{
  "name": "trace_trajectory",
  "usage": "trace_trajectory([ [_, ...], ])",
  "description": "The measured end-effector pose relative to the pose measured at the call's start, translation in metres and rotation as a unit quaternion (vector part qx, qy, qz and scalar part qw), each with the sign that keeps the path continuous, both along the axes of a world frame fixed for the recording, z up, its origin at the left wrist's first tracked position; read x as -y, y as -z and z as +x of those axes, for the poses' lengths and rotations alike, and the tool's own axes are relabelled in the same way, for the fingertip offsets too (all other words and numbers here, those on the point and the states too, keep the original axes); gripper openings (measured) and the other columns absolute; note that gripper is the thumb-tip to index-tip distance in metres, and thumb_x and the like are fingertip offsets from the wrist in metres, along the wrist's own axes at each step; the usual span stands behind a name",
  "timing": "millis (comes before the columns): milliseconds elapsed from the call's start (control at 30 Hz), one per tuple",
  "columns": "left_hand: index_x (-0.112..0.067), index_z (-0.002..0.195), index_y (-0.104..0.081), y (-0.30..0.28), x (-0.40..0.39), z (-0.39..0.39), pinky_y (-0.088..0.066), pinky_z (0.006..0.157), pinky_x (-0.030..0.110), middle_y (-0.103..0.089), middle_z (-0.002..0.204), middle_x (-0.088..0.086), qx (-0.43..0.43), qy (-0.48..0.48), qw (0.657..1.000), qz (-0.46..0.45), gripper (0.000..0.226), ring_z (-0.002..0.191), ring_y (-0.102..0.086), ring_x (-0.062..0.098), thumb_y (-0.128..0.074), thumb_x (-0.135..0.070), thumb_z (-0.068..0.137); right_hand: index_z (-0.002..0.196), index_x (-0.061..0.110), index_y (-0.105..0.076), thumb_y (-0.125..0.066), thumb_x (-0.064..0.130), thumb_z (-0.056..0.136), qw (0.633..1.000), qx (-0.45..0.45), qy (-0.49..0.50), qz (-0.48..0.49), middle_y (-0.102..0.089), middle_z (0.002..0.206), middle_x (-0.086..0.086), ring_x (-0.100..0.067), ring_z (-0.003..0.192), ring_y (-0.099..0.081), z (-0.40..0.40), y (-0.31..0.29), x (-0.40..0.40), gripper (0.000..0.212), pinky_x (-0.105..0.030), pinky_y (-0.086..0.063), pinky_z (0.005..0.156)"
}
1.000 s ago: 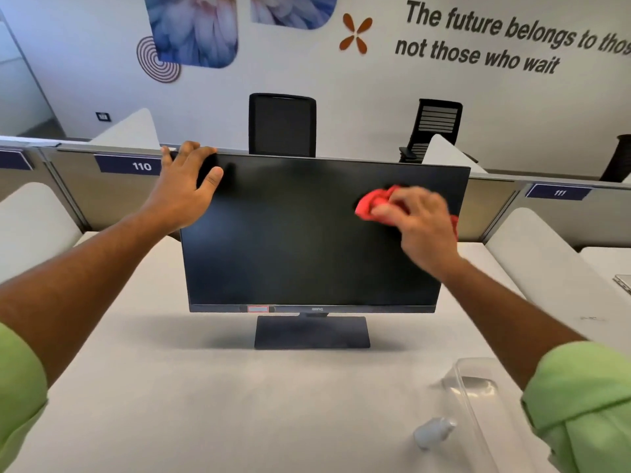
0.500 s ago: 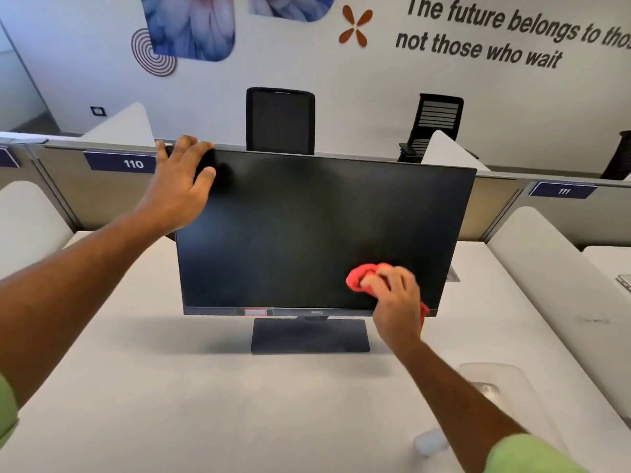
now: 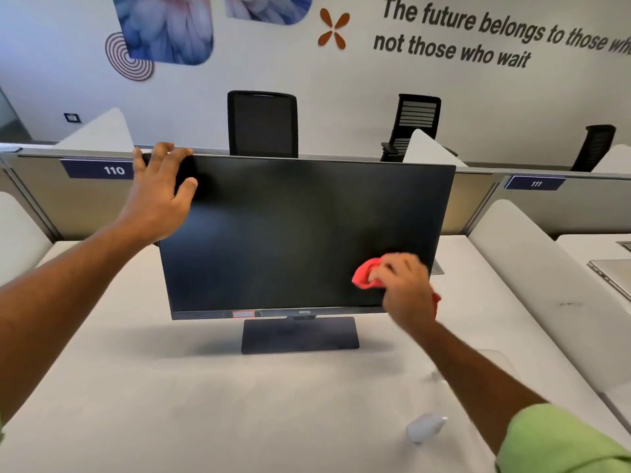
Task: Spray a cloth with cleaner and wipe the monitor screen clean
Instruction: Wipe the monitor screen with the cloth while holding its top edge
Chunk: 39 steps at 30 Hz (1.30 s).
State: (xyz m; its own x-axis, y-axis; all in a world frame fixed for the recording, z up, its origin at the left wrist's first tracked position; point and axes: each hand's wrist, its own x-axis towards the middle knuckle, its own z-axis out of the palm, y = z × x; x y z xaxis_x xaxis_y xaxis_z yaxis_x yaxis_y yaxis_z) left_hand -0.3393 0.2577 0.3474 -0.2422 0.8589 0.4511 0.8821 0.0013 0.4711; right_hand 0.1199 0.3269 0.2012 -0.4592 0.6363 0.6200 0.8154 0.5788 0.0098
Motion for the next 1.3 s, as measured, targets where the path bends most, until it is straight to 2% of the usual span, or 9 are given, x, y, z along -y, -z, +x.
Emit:
trace_trajectory([
  [200,-0.025,0.146,-0.036,0.002,-0.002,0.002,-0.012,0.121,0.057,-0.027,0.155,0.004,0.017,-0.009,1.0,0.004,0.046,0.151,0.001,0.044,-0.049,-0.026,0.102,0.103,0.018,-0.072,-0.051,-0.002,0.088,0.991,-0.07,0.045,0.102,-0.062,0.118,-0.009,-0.038,0.115,-0.052,0.011,-0.11,-0.06,0.033,-0.049,-0.049,0.09],
  [333,-0.025,0.146,-0.035,0.006,-0.003,-0.004,-0.01,0.122,0.058,-0.028,0.154,0.004,0.01,-0.007,1.0,0.003,0.047,0.15,0.0,0.046,-0.049,-0.027,0.101,0.11,0.02,-0.074,-0.049,0.009,0.096,0.984,-0.116,0.057,0.12,-0.06,0.124,-0.008,-0.035,0.121,-0.05,0.007,-0.147,-0.083,0.031,-0.042,-0.05,0.095],
  [500,-0.024,0.146,-0.035,0.007,-0.003,-0.003,-0.012,0.121,0.057,-0.031,0.152,0.006,0.003,-0.007,1.0,0.002,0.05,0.149,-0.005,0.046,-0.048,-0.032,0.099,0.1,0.017,-0.075,-0.052,0.006,0.096,0.966,-0.224,0.096,0.085,-0.061,0.12,-0.01,-0.035,0.118,-0.05,-0.001,-0.084,-0.067,0.026,-0.044,-0.049,0.096],
  [667,-0.021,0.143,-0.039,0.003,-0.004,-0.009,-0.016,0.121,0.053,-0.038,0.145,0.01,0.002,-0.015,1.0,-0.008,0.058,0.142,-0.022,0.044,-0.04,-0.044,0.09,0.116,0.016,-0.072,-0.054,0.011,0.103,0.947,-0.276,0.162,-0.007,-0.059,0.132,-0.011,-0.034,0.124,-0.052,-0.005,-0.002,-0.028,0.023,-0.046,-0.055,0.102],
  [767,-0.022,0.141,-0.04,0.004,-0.003,-0.013,-0.025,0.117,0.053,-0.04,0.143,0.01,0.0,-0.02,1.0,-0.007,0.058,0.136,-0.028,0.041,-0.039,-0.045,0.089,0.123,0.013,-0.069,-0.065,0.005,0.099,0.89,-0.368,0.256,-0.084,-0.059,0.134,-0.015,-0.035,0.124,-0.054,-0.029,0.022,-0.005,0.026,-0.047,-0.054,0.102],
  [900,-0.021,0.141,-0.04,0.0,-0.003,-0.008,-0.022,0.119,0.056,-0.039,0.143,0.01,-0.005,-0.02,1.0,-0.013,0.056,0.139,-0.025,0.043,-0.04,-0.046,0.091,0.126,0.016,-0.068,-0.064,0.011,0.101,0.799,-0.494,0.311,-0.142,-0.06,0.134,-0.012,-0.033,0.124,-0.055,-0.053,0.034,0.008,0.026,-0.05,-0.057,0.103],
  [1033,-0.019,0.14,-0.042,-0.002,-0.002,0.003,-0.019,0.118,0.047,-0.039,0.143,0.009,-0.011,-0.011,1.0,0.004,0.055,0.139,-0.024,0.04,-0.042,-0.044,0.091,0.131,0.017,-0.064,-0.061,0.008,0.103,0.752,-0.532,0.352,-0.168,-0.055,0.14,-0.013,-0.034,0.129,-0.051,-0.073,0.047,0.026,0.03,-0.047,-0.054,0.106],
  [1100,-0.019,0.14,-0.043,-0.004,-0.001,0.009,-0.022,0.117,0.045,-0.039,0.143,0.008,-0.017,-0.012,1.0,0.012,0.055,0.137,-0.026,0.039,-0.042,-0.044,0.09,0.132,0.017,-0.063,-0.062,0.004,0.102,0.745,-0.535,0.357,-0.179,-0.054,0.141,-0.014,-0.035,0.13,-0.05,-0.087,0.056,0.036,0.033,-0.046,-0.053,0.103],
  [1300,-0.022,0.139,-0.04,-0.005,0.004,0.014,-0.034,0.11,0.052,-0.038,0.143,0.007,-0.035,-0.032,0.999,0.01,0.055,0.13,-0.032,0.038,-0.042,-0.047,0.09,0.122,0.017,-0.069,-0.062,-0.005,0.097,0.785,-0.513,0.297,-0.179,-0.059,0.132,-0.01,-0.033,0.123,-0.051,-0.153,0.071,0.063,0.034,-0.04,-0.053,0.092],
])
